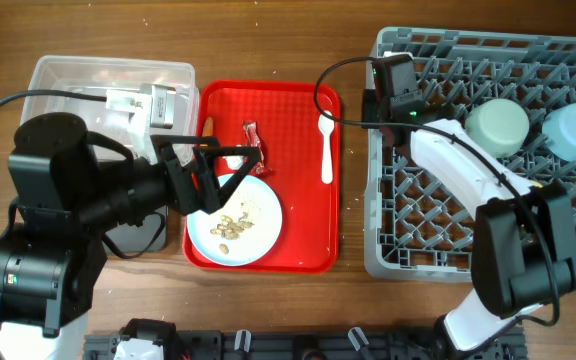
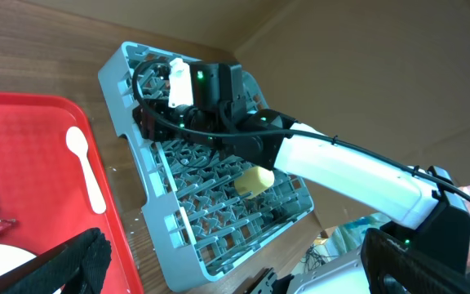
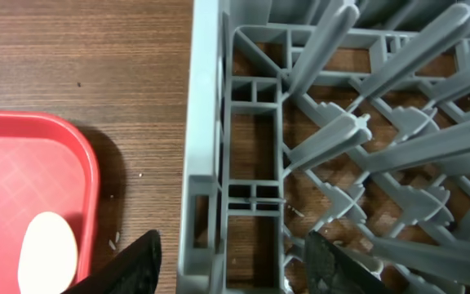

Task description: Sort waste into correct bins and load items into the dishwasher rack

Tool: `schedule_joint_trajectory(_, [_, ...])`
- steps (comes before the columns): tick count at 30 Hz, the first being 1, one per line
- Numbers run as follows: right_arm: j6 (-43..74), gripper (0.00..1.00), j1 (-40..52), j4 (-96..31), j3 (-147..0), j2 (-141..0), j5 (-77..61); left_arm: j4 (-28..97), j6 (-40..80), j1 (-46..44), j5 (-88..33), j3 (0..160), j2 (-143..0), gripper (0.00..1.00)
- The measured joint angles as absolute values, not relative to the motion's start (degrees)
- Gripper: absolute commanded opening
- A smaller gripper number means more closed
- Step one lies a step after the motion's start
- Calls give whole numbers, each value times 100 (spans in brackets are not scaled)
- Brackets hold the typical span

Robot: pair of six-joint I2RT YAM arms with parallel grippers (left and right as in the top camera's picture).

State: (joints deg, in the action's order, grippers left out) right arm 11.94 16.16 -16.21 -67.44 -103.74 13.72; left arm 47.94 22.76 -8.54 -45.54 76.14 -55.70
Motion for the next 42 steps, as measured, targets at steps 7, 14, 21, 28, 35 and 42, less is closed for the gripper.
schedule_joint_trajectory(7, [1431, 57, 1619, -1789, -6755, -9668, 364, 4794, 2276, -854, -4554, 7614, -5570, 100])
schedule_joint_trajectory(14, [2698, 44, 1619, -2923, -6772, -9616, 145, 4792, 2276, -854, -4556, 7614, -5570, 100])
schedule_joint_trajectory(21, [3179, 16, 1592, -3551, -6772, -9636, 141, 4792, 2276, -854, -4554, 7614, -5570, 100])
schedule_joint_trajectory(28, [3035, 4, 1599, -3579, -6901, -9909, 220, 4792, 2276, -854, -4554, 7614, -5570, 100])
schedule_joint_trajectory(35, [2641, 4, 1636, -3474, -6954, -10014, 432, 4792, 2276, -854, -4554, 7614, -5570, 100])
schedule_joint_trajectory(42, [1811, 4, 1645, -3404, -6934, -10134, 436, 4792, 2276, -854, -4556, 7614, -5570, 100])
